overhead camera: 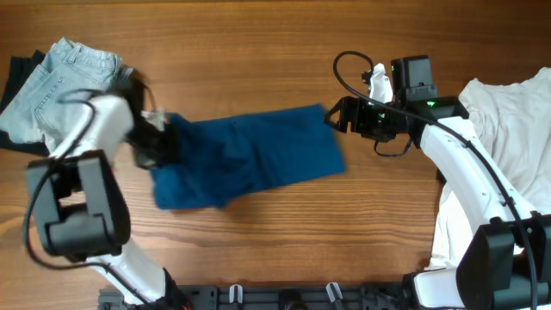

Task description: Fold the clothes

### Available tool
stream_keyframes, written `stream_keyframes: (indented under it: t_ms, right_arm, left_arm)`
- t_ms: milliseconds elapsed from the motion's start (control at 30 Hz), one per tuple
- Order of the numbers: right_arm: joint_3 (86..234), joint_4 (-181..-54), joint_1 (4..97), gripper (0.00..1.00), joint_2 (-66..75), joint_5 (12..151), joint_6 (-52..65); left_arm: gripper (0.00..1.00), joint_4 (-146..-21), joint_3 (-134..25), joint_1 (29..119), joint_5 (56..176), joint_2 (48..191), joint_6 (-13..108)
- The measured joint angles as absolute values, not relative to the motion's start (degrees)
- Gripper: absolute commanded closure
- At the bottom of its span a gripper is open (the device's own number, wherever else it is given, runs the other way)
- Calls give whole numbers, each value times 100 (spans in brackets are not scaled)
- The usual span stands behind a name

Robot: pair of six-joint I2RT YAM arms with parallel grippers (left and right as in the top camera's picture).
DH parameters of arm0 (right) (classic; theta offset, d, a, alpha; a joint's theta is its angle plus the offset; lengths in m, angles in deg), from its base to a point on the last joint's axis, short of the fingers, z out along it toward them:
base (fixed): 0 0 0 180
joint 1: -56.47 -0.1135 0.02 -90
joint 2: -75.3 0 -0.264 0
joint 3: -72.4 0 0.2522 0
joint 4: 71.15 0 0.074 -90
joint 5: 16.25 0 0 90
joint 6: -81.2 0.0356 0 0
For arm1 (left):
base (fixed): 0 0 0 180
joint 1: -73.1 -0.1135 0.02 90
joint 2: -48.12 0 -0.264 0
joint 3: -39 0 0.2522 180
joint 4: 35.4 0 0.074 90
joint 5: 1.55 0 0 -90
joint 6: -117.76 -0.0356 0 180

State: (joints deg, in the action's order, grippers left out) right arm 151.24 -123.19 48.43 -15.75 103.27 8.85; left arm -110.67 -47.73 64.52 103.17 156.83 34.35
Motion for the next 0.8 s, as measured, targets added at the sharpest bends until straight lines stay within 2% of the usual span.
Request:
stream_keyframes:
  t_ms: [100,167,300,367,500,633,800]
  right_arm:
    - [15124,-12308,4843,14,-1575,10327,885]
    - [15124,-12306,4843,14,-1575,10325,885]
    - [15124,-12330,4843,14,-1575,10327,885]
    - [15124,-12328,4843,14,-1575,10327,883]
    - [15124,-12350,4843,14,-1575,10327,883]
    - [15124,-12376,4843,14,-1575,10325,793]
    - [15124,-12396,4843,14,-1575,10325,754]
  left_arm:
    - [96,-11717,-6404,6375,10081,14962,3605]
    - [96,-11599,-6559,7038,10341,14592,3933]
    - [90,-11515,-6557,8673,9958,14865,4320]
    - [89,-11518,-6552,9090,9694,15117,4372]
    - [96,-11524,-6548,9678,8988,15917,4560]
    - [96,-11843,-6537,9606,8190,16113,4744]
    - [96,-11961,-6537,8413,7578,15915,4779]
